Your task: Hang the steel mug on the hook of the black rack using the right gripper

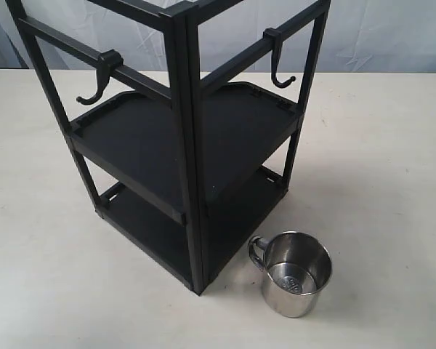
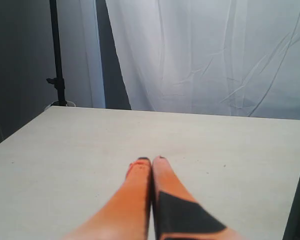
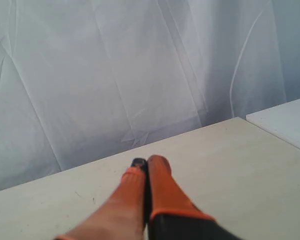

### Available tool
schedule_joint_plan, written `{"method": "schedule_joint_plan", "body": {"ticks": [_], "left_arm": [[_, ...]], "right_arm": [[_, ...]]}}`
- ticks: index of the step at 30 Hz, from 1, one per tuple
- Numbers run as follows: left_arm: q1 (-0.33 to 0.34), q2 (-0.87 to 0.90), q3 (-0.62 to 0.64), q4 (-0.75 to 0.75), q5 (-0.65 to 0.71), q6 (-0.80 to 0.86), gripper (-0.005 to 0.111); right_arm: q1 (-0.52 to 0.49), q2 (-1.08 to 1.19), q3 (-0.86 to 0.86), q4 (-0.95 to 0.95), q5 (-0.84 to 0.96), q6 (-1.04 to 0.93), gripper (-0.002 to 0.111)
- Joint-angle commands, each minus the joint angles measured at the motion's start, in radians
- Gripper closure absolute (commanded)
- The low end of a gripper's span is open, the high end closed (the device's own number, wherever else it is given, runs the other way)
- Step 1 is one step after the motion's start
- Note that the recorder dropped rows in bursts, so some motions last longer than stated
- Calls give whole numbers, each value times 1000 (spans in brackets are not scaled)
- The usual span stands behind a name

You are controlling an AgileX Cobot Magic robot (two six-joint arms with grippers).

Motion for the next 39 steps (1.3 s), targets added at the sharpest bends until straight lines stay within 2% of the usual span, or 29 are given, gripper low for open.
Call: {"method": "schedule_joint_plan", "body": {"ticks": [1,8,15,25,31,39], "left_arm": [[-9,-5,0,-7,-5,-2,105],[-9,-5,0,-7,-5,-2,105],[-9,-5,0,-7,-5,-2,105],[-9,-5,0,-7,-5,-2,105],[-9,-5,0,-7,-5,-2,105],[-9,-5,0,-7,-5,-2,105]], "right_arm": [[5,-4,5,-8,-6,-7,109],[5,-4,5,12,-88,-7,109],[5,-4,5,173,-212,10,109],[5,-4,5,177,-222,14,109],[5,-4,5,179,-343,125,109],[5,-4,5,174,-281,125,109]]}}
